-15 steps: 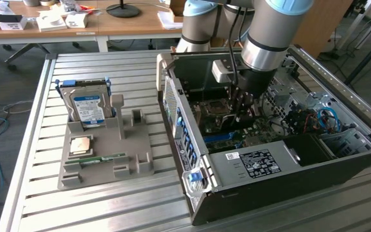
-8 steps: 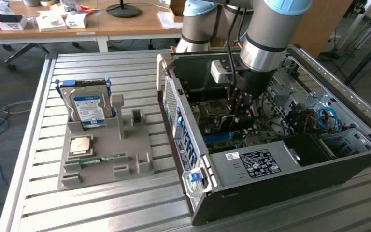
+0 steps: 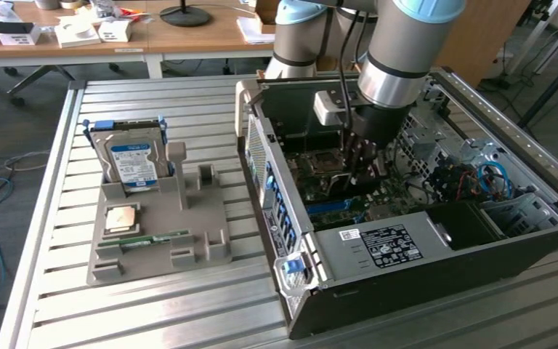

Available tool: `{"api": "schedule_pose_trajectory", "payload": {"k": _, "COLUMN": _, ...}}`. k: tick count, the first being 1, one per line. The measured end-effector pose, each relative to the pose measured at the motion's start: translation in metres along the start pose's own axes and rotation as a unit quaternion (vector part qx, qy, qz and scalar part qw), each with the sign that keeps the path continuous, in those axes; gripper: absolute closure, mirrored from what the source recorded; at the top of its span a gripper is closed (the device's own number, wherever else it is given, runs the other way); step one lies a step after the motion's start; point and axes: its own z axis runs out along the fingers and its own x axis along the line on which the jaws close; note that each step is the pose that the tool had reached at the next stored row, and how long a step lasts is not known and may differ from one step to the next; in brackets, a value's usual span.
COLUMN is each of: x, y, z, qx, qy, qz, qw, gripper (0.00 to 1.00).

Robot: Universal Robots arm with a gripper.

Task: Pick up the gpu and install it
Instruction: 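Insert the gpu into the slot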

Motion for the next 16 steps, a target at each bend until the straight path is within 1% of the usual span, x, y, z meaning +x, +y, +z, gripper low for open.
{"api": "schedule_pose_trajectory", "payload": {"k": 4, "x": 0.0001, "y": 0.0015, "z": 0.0002, "qx": 0.0, "qy": 0.0, "qz": 0.0, "qw": 1.0, "gripper": 0.73}}
{"api": "schedule_pose_trajectory", "payload": {"k": 11, "x": 0.0003, "y": 0.0037, "z": 0.0052, "qx": 0.0, "qy": 0.0, "qz": 0.0, "qw": 1.0, "gripper": 0.73}}
{"api": "schedule_pose_trajectory", "payload": {"k": 16, "x": 0.0003, "y": 0.004, "z": 0.0063, "qx": 0.0, "qy": -0.0001, "qz": 0.0, "qw": 1.0, "gripper": 0.73}}
